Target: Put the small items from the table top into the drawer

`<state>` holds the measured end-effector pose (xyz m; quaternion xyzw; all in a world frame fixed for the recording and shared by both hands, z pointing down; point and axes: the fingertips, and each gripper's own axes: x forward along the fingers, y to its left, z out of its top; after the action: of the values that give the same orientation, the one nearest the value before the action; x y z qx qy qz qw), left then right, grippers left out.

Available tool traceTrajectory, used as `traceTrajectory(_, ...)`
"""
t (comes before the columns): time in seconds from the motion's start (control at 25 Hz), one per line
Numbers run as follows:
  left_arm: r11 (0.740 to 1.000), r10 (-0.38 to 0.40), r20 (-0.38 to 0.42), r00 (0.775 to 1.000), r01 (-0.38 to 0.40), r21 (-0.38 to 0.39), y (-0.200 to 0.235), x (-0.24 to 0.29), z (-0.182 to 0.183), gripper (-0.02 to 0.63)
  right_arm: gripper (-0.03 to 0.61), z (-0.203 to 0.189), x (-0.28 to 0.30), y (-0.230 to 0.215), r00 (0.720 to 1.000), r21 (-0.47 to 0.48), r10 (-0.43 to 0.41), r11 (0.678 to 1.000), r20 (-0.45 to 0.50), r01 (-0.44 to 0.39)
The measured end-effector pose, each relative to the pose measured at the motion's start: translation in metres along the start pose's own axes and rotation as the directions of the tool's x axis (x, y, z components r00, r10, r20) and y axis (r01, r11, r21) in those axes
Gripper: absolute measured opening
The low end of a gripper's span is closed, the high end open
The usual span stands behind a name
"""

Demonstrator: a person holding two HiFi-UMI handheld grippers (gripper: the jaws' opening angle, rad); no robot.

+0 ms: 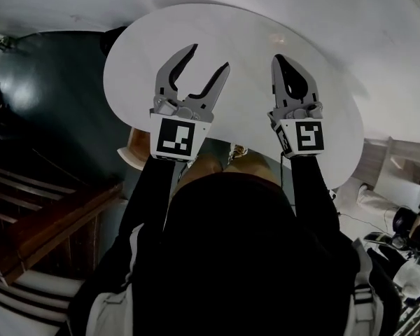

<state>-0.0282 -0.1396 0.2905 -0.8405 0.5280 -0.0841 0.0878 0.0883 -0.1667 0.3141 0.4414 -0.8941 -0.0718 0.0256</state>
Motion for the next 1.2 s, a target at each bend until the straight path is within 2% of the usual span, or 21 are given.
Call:
traceTrajectory(0.24,0.993,-0.108,0.024,0.994,0.107,0.047,-0.055,0.064,0.012,0.262,0.026,-0.016,-0.030,-0.072,0.995,0.008,-0.095,0.995,-0.027,0.096)
traceTrajectory(0.4,0.987,-0.162,-0.015,0.987,0.162,0.017,-0.076,0.091,0.001,0.262,0.026,-0.028,-0.038,-0.102,0.989,0.028,-0.137,0.990,-0.048,0.138)
traceTrajectory(0.48,0.975,-0.219,-0.062,0.974,0.220,0.010,-0.085,0.105,-0.015,0.262,0.026,-0.034,-0.041,-0.106,0.989,0.035,-0.138,0.990,-0.055,0.140)
traceTrajectory(0.6,0.949,-0.310,-0.145,0.940,0.315,0.016,-0.092,0.141,-0.044,0.262,0.026,-0.043,-0.045,-0.114,0.987,0.033,-0.135,0.990,-0.082,0.138)
traceTrajectory(0.72,0.906,-0.401,-0.225,0.888,0.421,0.045,-0.096,0.176,-0.072,0.262,0.026,-0.050,-0.052,-0.121,0.981,0.034,-0.157,0.986,-0.110,0.162)
traceTrajectory(0.92,0.810,-0.532,-0.389,0.752,0.586,0.027,-0.123,0.239,-0.143,0.262,0.026,-0.068,-0.070,-0.151,0.961,0.052,-0.227,0.970,-0.158,0.238)
traceTrajectory(1.08,0.771,-0.554,-0.499,0.666,0.636,-0.007,-0.129,0.279,-0.197,0.262,0.026,-0.065,-0.076,-0.165,0.952,0.070,-0.268,0.957,-0.147,0.280)
traceTrajectory(1.2,0.733,-0.538,-0.607,0.585,0.680,0.005,-0.132,0.297,-0.244,0.263,0.027,-0.080,-0.087,-0.175,0.939,0.070,-0.293,0.948,-0.181,0.309)
